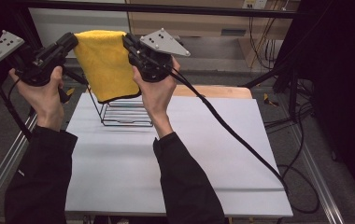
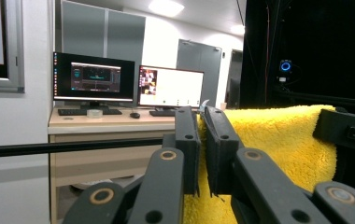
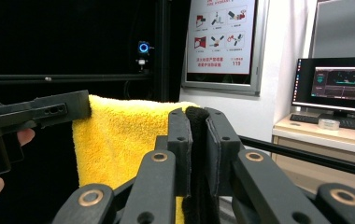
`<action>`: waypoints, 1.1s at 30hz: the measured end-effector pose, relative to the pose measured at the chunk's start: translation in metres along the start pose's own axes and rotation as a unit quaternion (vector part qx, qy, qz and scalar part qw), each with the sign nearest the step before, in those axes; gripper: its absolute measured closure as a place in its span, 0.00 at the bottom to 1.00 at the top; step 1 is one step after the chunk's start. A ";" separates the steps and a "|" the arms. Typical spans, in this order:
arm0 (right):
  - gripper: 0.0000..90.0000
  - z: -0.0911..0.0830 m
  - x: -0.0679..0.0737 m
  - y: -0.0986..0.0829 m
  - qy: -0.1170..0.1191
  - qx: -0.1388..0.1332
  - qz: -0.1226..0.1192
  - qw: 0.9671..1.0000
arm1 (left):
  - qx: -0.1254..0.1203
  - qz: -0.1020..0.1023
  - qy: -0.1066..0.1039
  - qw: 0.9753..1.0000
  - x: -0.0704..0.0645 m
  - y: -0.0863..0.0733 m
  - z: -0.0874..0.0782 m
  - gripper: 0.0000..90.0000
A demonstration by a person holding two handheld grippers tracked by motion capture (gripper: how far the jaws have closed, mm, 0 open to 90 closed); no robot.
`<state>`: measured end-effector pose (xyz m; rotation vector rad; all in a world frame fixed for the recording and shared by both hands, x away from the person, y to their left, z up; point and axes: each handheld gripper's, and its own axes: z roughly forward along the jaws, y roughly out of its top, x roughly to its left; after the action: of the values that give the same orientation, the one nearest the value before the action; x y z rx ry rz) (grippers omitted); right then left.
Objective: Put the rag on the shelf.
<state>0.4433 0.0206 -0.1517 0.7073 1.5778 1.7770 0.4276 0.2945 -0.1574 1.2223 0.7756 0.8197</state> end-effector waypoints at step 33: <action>0.91 0.065 -0.018 0.041 -0.015 -0.013 -0.016 1.000 | 0.005 0.020 0.044 0.999 0.036 0.044 0.058 0.94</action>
<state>0.4994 0.0460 -0.1021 0.6897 1.5358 1.7520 0.4901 0.3038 -0.1071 1.2210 0.8300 0.9075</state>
